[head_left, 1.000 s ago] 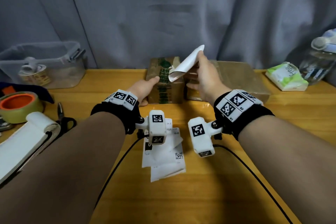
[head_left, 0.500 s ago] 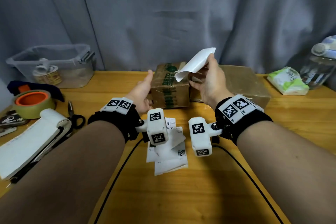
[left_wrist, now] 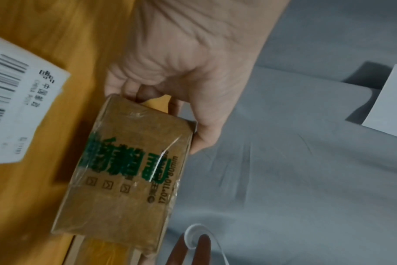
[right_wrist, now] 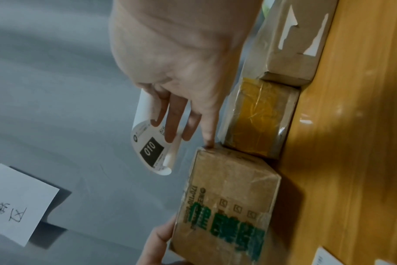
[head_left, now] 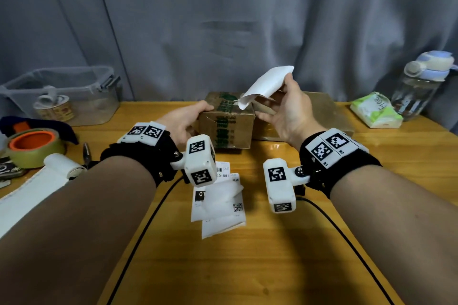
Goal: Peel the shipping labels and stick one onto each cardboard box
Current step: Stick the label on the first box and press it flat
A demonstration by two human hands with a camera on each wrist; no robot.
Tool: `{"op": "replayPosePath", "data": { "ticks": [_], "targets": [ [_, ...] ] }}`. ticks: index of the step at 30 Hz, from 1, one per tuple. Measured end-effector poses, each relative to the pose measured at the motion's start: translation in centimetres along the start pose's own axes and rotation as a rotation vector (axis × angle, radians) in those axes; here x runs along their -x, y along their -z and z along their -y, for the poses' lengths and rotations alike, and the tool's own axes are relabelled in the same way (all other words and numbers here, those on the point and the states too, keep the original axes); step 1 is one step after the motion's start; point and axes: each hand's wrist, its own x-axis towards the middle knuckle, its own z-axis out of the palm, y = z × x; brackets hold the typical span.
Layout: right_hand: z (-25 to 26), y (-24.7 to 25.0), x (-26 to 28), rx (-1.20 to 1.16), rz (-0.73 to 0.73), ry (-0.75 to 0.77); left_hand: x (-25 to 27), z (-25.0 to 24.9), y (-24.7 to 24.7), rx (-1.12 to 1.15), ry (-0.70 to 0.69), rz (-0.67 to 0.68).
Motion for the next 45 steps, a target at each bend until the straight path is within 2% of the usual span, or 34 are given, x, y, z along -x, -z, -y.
{"op": "replayPosePath", "data": {
  "ticks": [8, 15, 19, 25, 30, 31, 33, 35, 37, 41, 45],
  "targets": [
    [2.3, 0.2, 4.5, -0.045, 0.054, 0.068, 5.8, 0.0, 0.0, -0.061, -0.071, 0.088],
    [6.1, 3.2, 10.1, 0.148, -0.013, 0.225, 10.9, 2.8, -4.2, -0.128, -0.072, 0.242],
    [6.7, 6.1, 11.6, 0.246, -0.077, 0.236, 11.7, 5.6, -6.8, -0.305, -0.082, 0.226],
    [4.5, 7.9, 12.9, 0.408, -0.068, 0.192, 12.2, 7.6, -9.3, -0.438, -0.075, 0.166],
    [3.4, 8.4, 13.6, 0.606, -0.018, 0.157, 11.8, 7.8, -9.4, -0.655, -0.072, 0.146],
    [3.5, 8.4, 13.6, 0.651, -0.006, 0.160, 11.7, 7.6, -9.2, -0.721, -0.122, 0.137],
    [3.9, 8.5, 13.6, 0.718, 0.017, 0.162, 11.7, 6.8, -8.9, -0.799, -0.359, 0.049],
    [4.3, 8.4, 13.5, 0.762, 0.019, 0.158, 12.0, 6.0, -8.8, -0.672, -0.636, -0.020],
    [4.6, 8.2, 13.3, 0.805, 0.023, 0.158, 12.2, 5.2, -8.7, -0.560, -0.829, 0.002],
    [4.1, 7.6, 12.8, 0.843, 0.034, 0.149, 11.5, 5.2, -9.3, -0.721, -0.953, 0.118],
    [3.2, 7.9, 12.3, 0.913, 0.034, 0.221, 10.3, 5.8, -9.7, -0.622, -1.022, 0.101]
  ]
}}
